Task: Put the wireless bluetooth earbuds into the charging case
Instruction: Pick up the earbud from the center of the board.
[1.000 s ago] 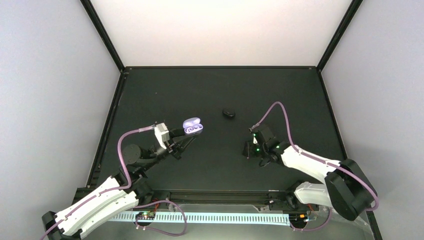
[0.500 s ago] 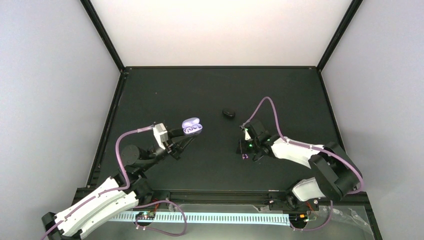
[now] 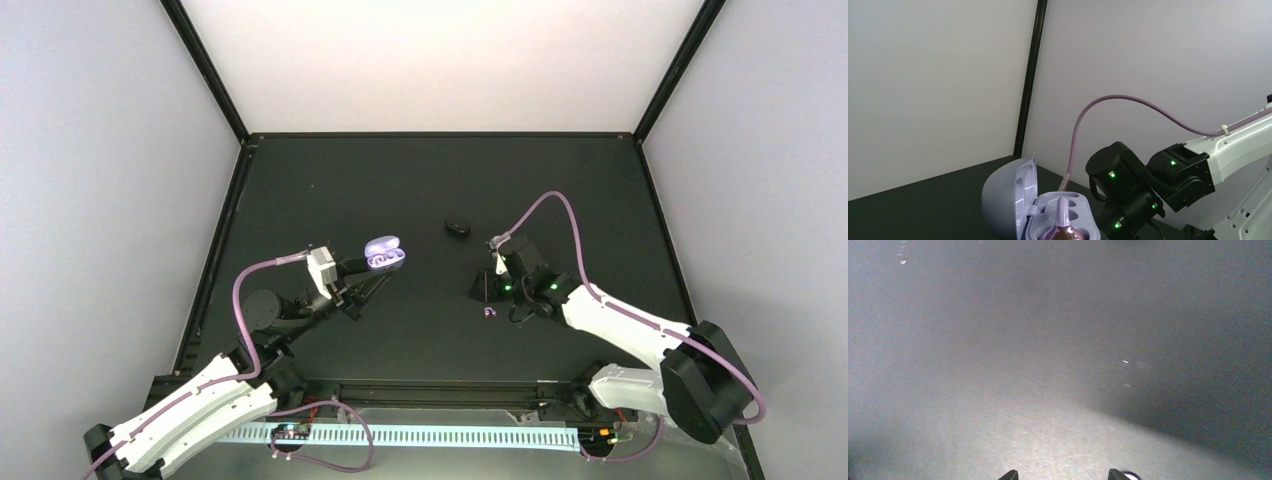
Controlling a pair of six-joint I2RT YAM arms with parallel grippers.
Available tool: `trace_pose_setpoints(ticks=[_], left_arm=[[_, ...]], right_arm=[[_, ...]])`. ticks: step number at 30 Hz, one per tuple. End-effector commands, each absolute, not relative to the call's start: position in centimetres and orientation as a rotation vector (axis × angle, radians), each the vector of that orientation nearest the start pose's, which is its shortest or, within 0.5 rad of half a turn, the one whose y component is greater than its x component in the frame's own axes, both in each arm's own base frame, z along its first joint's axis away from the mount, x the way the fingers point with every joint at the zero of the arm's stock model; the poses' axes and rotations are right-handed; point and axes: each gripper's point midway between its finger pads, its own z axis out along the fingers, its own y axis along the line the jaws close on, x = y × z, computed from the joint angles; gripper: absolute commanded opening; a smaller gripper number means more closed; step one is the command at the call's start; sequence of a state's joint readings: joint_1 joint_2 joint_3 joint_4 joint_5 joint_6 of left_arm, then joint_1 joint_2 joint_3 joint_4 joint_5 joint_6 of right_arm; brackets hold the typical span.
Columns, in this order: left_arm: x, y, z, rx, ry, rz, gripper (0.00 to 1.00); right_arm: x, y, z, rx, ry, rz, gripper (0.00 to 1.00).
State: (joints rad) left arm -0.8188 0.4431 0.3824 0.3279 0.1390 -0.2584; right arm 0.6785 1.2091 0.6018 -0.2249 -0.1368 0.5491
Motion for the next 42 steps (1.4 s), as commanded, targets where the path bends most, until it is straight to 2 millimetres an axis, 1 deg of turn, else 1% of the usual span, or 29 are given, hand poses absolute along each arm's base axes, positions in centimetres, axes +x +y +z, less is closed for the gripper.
trace_pose_setpoints(ticks=[1,4,6,13,16,20,21,25,27,28,30,33,35,36,38,40,42], left_arm=[[16.2,-21.0,33.6,0.503,1.283,-1.01,0.02],[16.2,-21.0,33.6,0.504,1.281,-1.013,0.02],[16.1,-21.0,33.7,0.504,1.28,-1.014,0.02],[16.1,-21.1,33.7,0.51,1.28,-1.016,0.02],[16.1,-21.0,33.7,0.509,1.281,-1.013,0.01],[16.1,-21.0,33.7,0.508,1.282,-1.008,0.02],[16.1,-21.0,33.7,0.507,1.284,-1.007,0.02],[16.2,-21.1,33.5,0.509,1.292,-1.006,0.02],[16.2,-21.1,33.4,0.511,1.294,-1.008,0.01],[16.2,-21.1,33.4,0.511,1.295,-1.006,0.02],[16.2,-21.1,33.4,0.511,1.295,-1.006,0.02],[16.2,-21.0,33.4,0.509,1.292,-1.003,0.02],[16.2,-21.0,33.4,0.509,1.292,-1.001,0.02],[16.2,-21.0,33.5,0.509,1.291,-1.002,0.02],[16.2,-21.0,33.5,0.509,1.29,-1.002,0.01],[16.1,-21.0,33.5,0.51,1.287,-1.004,0.02],[16.1,-21.0,33.5,0.509,1.288,-1.005,0.02]], right_arm=[[22.9,18.5,6.5,-0.056,2.624,0.503,0.47],[21.8,18.5,4.8,-0.007,2.662,0.557,0.49],[21.5,18.6,4.1,0.015,2.675,0.573,0.5],[22.0,20.1,2.7,-0.012,2.706,0.619,0.51],[22.6,21.1,2.7,-0.062,2.71,0.64,0.5],[23.1,22.8,2.7,-0.171,2.724,0.684,0.5],[23.2,23.4,3.0,-0.202,2.719,0.716,0.49],[23.1,25.8,3.0,-0.328,2.733,0.807,0.49],[22.9,27.3,3.5,-0.405,2.729,0.856,0.49],[22.9,27.6,3.6,-0.426,2.731,0.85,0.49],[23.5,27.5,4.4,-0.43,2.7,0.815,0.49],[25.1,26.4,7.0,-0.402,2.603,0.711,0.49],[25.6,25.6,8.6,-0.41,2.565,0.649,0.49],[25.6,25.3,9.0,-0.43,2.56,0.619,0.49],[25.5,24.4,9.0,-0.459,2.589,0.532,0.48],[25.1,23.3,8.2,-0.478,2.625,0.444,0.47],[24.5,22.5,7.4,-0.475,2.649,0.402,0.46]])
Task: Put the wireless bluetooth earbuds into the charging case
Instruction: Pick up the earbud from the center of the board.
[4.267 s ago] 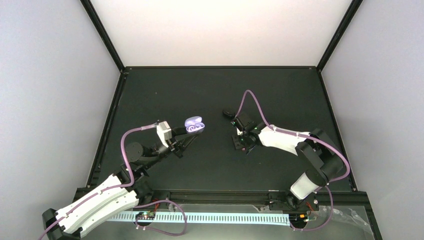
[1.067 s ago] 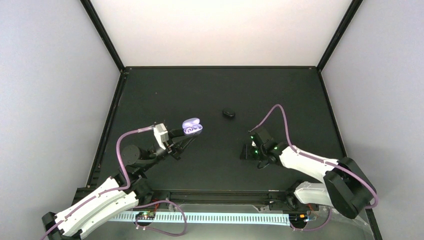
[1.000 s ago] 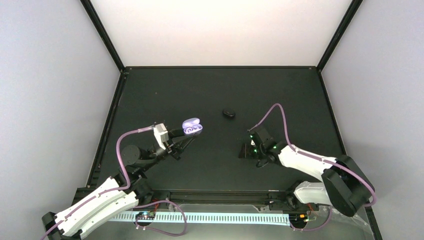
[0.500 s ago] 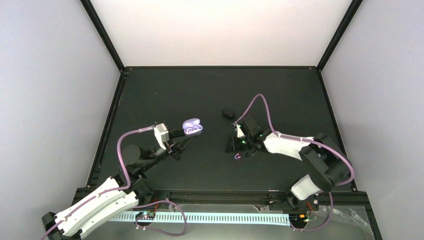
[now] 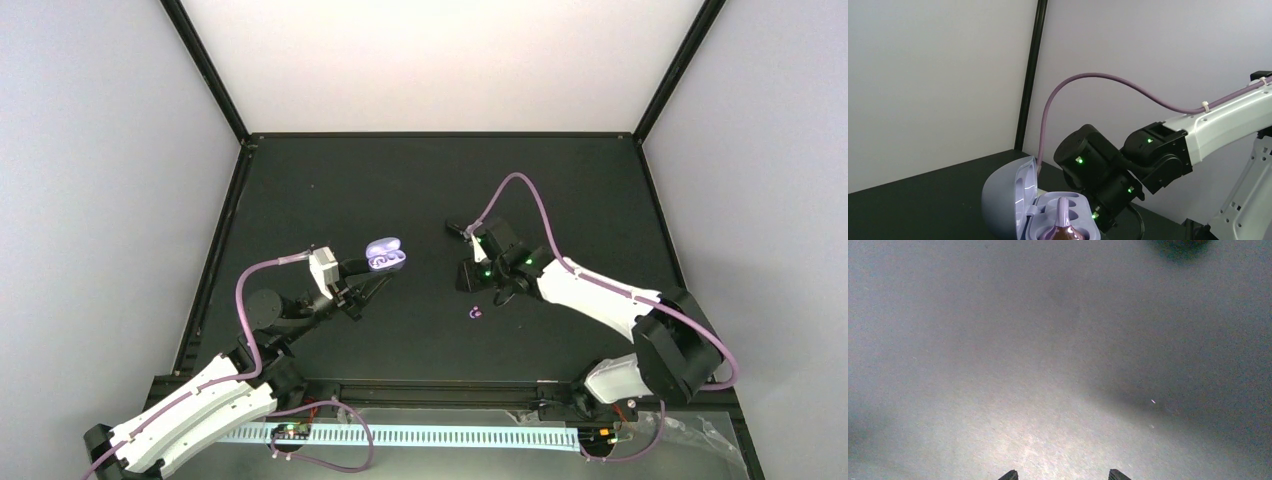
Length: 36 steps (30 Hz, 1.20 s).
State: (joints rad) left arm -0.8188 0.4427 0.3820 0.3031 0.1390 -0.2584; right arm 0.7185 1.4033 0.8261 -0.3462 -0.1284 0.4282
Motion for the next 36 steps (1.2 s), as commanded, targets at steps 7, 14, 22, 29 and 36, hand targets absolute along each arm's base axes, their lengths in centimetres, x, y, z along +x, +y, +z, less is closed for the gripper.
trace_pose_setpoints(ticks=[7,14,22,29,36], left_arm=[[16.1,-20.9,33.6,0.506,1.284,-1.006,0.01],[15.9,-20.8,33.7,0.507,1.281,-1.013,0.02],[15.7,-20.6,33.7,0.502,1.277,-1.015,0.02],[15.7,-20.5,33.8,0.502,1.274,-1.013,0.02],[15.8,-20.6,33.6,0.501,1.279,-1.011,0.02]], right_arm=[[22.6,22.0,5.5,-0.416,2.688,0.442,0.42],[21.8,23.1,4.4,-0.483,2.698,0.477,0.4],[21.5,23.4,3.1,-0.554,2.724,0.43,0.31],[22.1,24.0,3.0,-0.624,2.702,0.403,0.25],[22.1,25.6,3.3,-0.799,2.649,0.407,0.19]])
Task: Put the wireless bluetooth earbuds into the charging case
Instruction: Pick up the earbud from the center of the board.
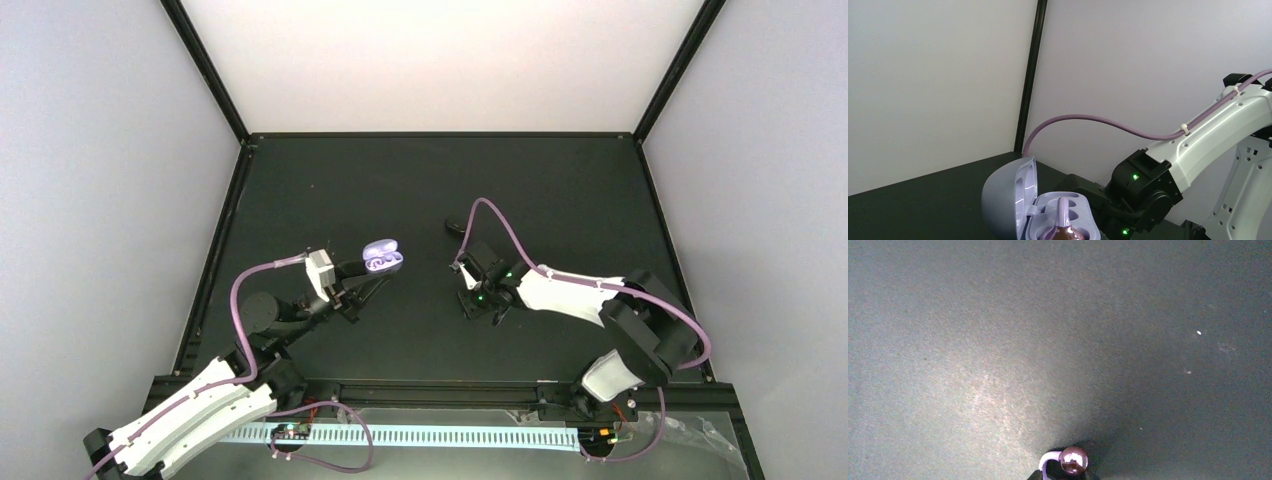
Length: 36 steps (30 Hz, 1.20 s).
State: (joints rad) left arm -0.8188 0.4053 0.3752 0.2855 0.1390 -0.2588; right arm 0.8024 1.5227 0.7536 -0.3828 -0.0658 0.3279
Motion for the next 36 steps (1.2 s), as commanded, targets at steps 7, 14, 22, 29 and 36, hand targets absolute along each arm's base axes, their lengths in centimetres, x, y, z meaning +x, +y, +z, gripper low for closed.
trace_pose_setpoints(ticks=[7,14,22,29,36], left_arm=[[15.9,-20.6,33.4,0.501,1.284,-1.012,0.02],[15.8,-20.5,33.3,0.498,1.285,-1.007,0.02],[15.8,-20.5,33.3,0.495,1.28,-1.02,0.02],[15.5,-20.6,33.4,0.501,1.271,-1.036,0.02],[15.2,-20.5,33.4,0.5,1.262,-1.048,0.01]], right_arm=[[21.5,28.7,4.7,-0.964,2.562,0.502,0.2],[22.3,28.8,7.2,-0.748,2.558,0.548,0.42],[23.2,23.9,7.9,-0.052,2.568,0.513,0.41],[23.0,23.9,6.5,0.088,2.609,0.54,0.38],[22.6,24.2,4.9,0.116,2.666,0.532,0.33]])
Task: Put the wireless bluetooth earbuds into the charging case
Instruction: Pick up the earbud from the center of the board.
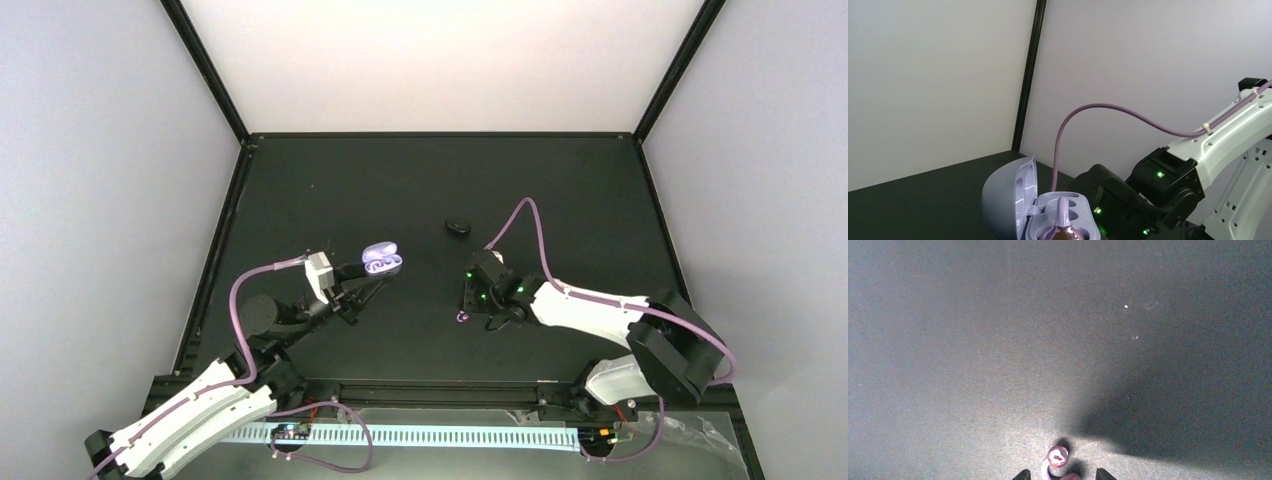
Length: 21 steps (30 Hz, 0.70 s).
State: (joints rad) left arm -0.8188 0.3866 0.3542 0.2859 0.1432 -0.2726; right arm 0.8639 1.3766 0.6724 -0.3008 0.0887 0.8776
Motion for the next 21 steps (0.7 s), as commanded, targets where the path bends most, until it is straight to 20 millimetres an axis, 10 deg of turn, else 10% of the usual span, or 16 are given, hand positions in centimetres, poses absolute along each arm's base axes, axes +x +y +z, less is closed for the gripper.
trace_pose_setpoints(ticks=[1,21], left_arm=[[15.1,-20.4,33.4,0.501,1.261,-1.05,0.02],[15.1,-20.7,33.2,0.512,1.265,-1.061,0.02]], right_arm=[[22.5,24.2,4.6,0.115,2.676,0.528,0.32],[21.9,24.3,2.6,-0.179,2.753,0.356,0.17]])
